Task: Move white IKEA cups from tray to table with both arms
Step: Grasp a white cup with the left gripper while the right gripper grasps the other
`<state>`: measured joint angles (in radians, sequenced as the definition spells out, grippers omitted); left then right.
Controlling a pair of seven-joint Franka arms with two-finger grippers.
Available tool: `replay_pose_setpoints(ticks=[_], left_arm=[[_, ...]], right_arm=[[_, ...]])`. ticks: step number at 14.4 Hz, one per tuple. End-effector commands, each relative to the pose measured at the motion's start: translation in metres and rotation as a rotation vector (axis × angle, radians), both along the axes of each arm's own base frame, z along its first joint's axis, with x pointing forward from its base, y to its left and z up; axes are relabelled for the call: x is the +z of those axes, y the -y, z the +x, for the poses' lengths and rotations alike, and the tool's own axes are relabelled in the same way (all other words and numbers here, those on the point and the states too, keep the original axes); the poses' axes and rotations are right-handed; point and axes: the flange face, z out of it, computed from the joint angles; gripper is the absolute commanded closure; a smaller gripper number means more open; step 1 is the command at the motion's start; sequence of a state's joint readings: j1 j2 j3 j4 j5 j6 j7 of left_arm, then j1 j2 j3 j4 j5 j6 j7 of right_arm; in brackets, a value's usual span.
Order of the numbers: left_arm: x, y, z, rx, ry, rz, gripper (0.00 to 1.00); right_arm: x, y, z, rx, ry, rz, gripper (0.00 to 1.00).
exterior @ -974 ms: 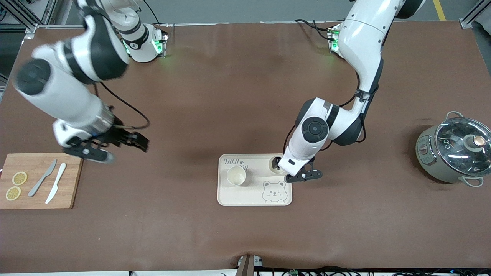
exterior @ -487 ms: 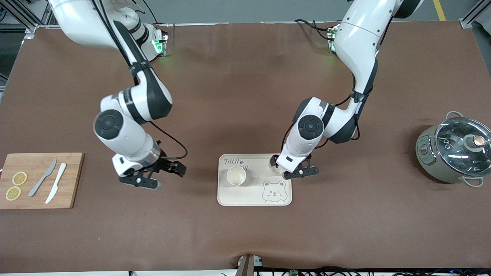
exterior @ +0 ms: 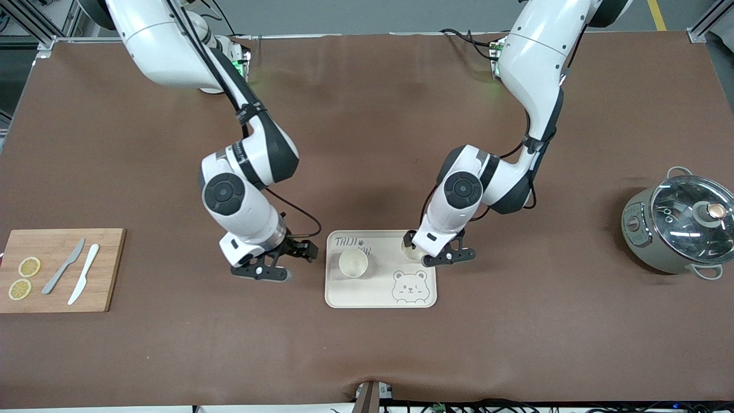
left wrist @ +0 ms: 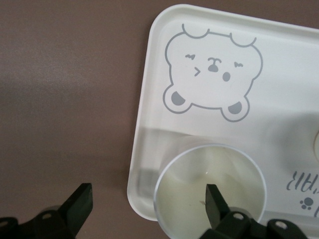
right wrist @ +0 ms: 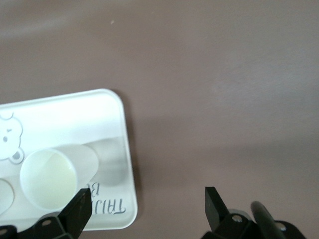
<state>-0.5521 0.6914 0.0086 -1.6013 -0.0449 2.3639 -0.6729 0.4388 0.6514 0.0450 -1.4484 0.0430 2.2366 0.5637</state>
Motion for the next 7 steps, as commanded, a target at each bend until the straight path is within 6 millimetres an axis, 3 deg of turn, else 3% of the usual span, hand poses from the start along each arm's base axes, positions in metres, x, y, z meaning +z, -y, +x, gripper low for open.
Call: replay_pose_setpoints(ticks=[1,4,7], left_arm=[[0.007,0.004,-0.008,0.153,-0.023,-0.021,0.99],[0.003,0.009,-0.012,0.139,-0.013,0.016,1.00],[0.003,0.008,-0.012,0.137,-0.012,0.017,1.00]], right_arm=[[-0.014,-0.038,-0.011,0.048,0.024,-0.015,0.00],[-0.033,-0.063,-0.024,0.091,0.037,-0.023,0.00],[-0.049,-0.066,-0.019,0.096,0.058,-0.020,0.00]])
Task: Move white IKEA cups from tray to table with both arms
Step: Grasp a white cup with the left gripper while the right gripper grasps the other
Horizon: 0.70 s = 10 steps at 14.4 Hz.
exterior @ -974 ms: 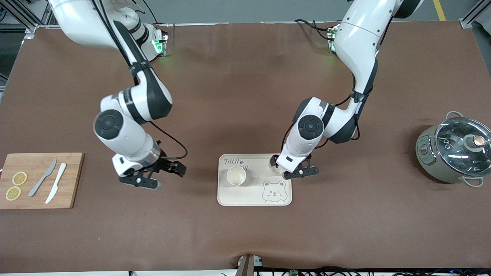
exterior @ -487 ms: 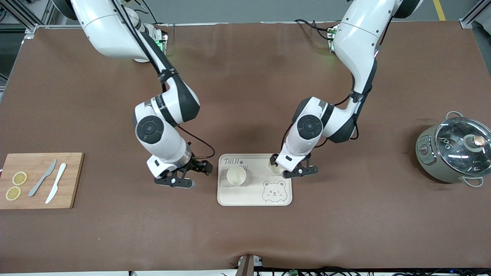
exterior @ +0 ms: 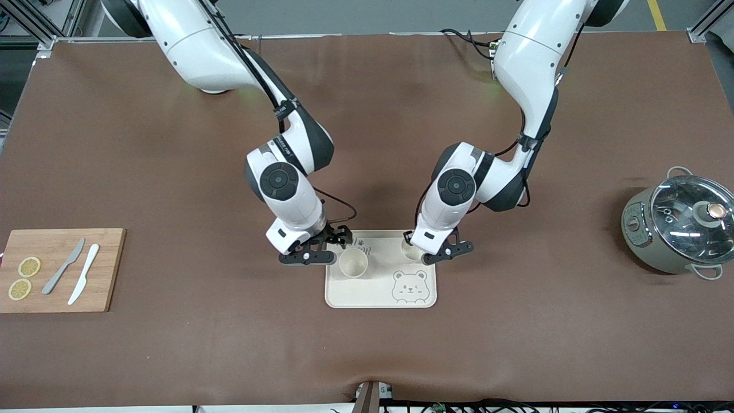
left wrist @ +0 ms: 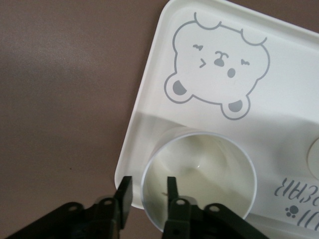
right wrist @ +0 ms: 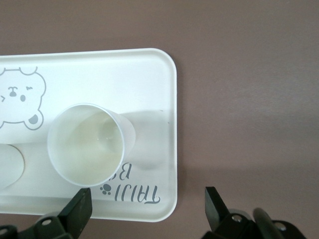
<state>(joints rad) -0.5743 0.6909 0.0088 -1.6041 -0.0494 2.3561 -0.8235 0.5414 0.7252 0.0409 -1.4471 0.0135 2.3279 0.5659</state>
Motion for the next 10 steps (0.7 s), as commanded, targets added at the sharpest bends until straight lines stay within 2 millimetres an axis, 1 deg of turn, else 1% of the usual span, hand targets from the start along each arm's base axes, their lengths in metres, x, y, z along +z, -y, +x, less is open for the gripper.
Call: replay_pose_setpoints(ticks=[1,3,5,7,9,10], left_arm=[[0.005,-0.005,-0.001,0.008,0.005,0.020,1.00],[0.007,-0.009,0.001,0.012,0.004,0.021,1.00],[0.008,-0.011,0.002,0.015,0.005,0.022,1.00],[0.014,-0.014,0.004,0.024,0.007,0.021,1.00],[0.034,-0.022,0.005,0.014,-0.006,0.043,1.00],[0.047,-0.032,0.008,0.001,-0.015,0.057,1.00]], right_arm=[[-0.003,-0.001,0.015,-0.014,0.036,-0.002,0.00],[0.005,0.007,0.025,-0.029,0.051,0.006,0.00],[0.011,0.007,0.028,-0.033,0.060,0.014,0.00],[0.015,0.014,0.037,-0.052,0.073,0.022,0.00],[0.008,0.010,0.045,-0.052,0.087,0.029,0.00],[0.002,0.002,0.046,-0.044,0.090,0.029,0.00]])
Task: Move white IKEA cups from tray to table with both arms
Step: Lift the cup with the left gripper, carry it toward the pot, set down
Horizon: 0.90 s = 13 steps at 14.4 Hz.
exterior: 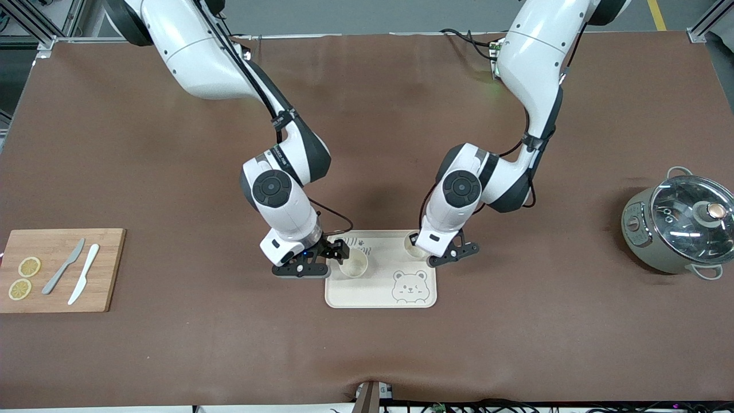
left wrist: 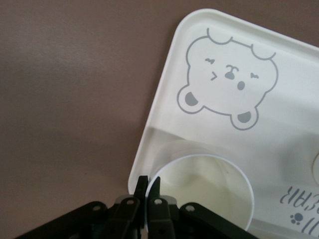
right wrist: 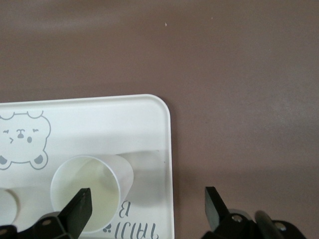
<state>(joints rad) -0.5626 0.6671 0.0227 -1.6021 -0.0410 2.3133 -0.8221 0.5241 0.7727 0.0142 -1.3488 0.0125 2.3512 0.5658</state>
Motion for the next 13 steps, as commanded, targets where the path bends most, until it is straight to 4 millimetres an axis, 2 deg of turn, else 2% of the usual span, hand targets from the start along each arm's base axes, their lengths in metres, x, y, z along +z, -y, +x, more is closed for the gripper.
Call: replay_pose_setpoints(ticks=[1,3,5,7,9,12,13], left_arm=[[0.045,-0.028,0.001,-0.030,-0.033,0.050,1.00],[0.070,-0.041,-0.002,-0.054,-0.062,0.063,1.00],[0.092,-0.063,-0.010,-0.091,-0.070,0.071,1.00],[0.112,-0.096,-0.021,-0.137,-0.069,0.066,1.00],[0.125,-0.119,-0.033,-0.175,-0.069,0.063,1.00],[0.140,-0.143,-0.055,-0.191,-0.070,0.059,1.00],[0.143,-0.153,-0.061,-0.200,-0.070,0.058,1.00]], right_arm=[[-0.019,-0.015,0.012,-0.002,0.017,0.005,0.00],[-0.026,-0.018,0.013,0.002,0.017,-0.001,0.00],[-0.029,-0.024,0.010,0.013,0.023,0.001,0.00],[-0.036,-0.032,0.003,0.031,0.019,-0.009,0.00],[-0.043,-0.034,-0.001,0.042,0.012,-0.021,0.00],[-0.071,-0.032,-0.005,0.067,-0.001,-0.072,0.00],[-0.074,-0.032,-0.005,0.067,-0.005,-0.074,0.00]])
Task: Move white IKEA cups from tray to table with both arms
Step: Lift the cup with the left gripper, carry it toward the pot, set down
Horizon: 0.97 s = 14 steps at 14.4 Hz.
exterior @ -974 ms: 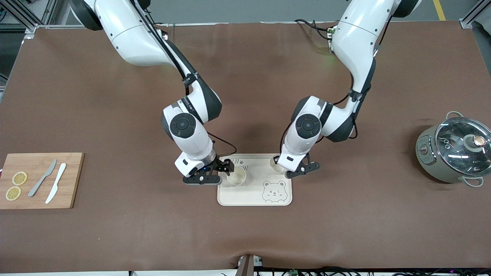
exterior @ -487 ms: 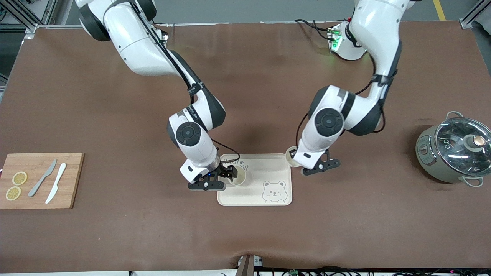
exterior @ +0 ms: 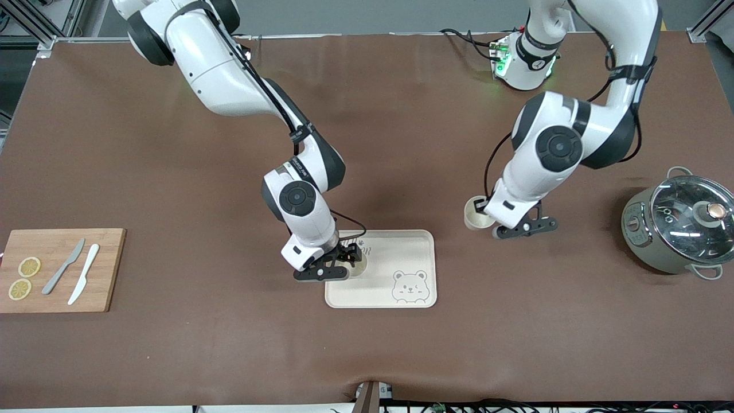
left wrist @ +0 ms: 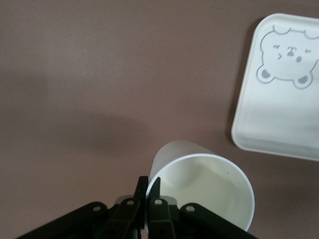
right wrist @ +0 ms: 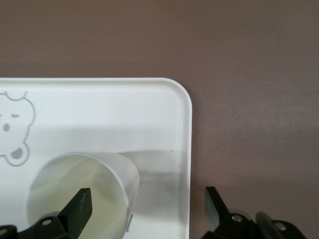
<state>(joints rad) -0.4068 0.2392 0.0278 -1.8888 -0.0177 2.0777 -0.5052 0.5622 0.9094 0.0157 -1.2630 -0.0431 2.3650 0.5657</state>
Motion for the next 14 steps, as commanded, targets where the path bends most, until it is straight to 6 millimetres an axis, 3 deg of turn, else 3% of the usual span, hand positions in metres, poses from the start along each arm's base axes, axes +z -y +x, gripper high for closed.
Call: replay_pose_setpoints(ticks=[1,4,5,7,9,12,14], left_arm=[[0.009,-0.024,-0.034,-0.047,0.001,0.011,1.00],[0.008,-0.058,-0.053,-0.089,0.022,-0.002,1.00],[0.004,-0.068,-0.060,-0.103,0.038,-0.007,1.00],[-0.009,-0.077,-0.070,-0.116,0.054,-0.012,1.00],[-0.025,-0.081,-0.077,-0.130,0.061,-0.014,1.00],[-0.047,-0.088,-0.090,-0.152,0.096,-0.019,1.00],[-0.062,-0.099,-0.097,-0.165,0.113,-0.022,1.00]], right_arm=[[-0.012,-0.003,0.001,-0.001,0.000,-0.017,0.00],[-0.011,-0.002,0.002,-0.006,0.000,-0.012,0.01],[-0.010,-0.001,0.003,-0.010,0.001,-0.010,0.17],[-0.006,-0.001,0.005,-0.015,0.006,-0.002,0.25],[-0.004,-0.002,0.005,-0.016,0.009,0.003,0.51],[0.001,-0.003,0.005,-0.016,0.013,0.007,0.76],[0.004,-0.006,0.005,-0.027,0.022,0.017,1.00]])
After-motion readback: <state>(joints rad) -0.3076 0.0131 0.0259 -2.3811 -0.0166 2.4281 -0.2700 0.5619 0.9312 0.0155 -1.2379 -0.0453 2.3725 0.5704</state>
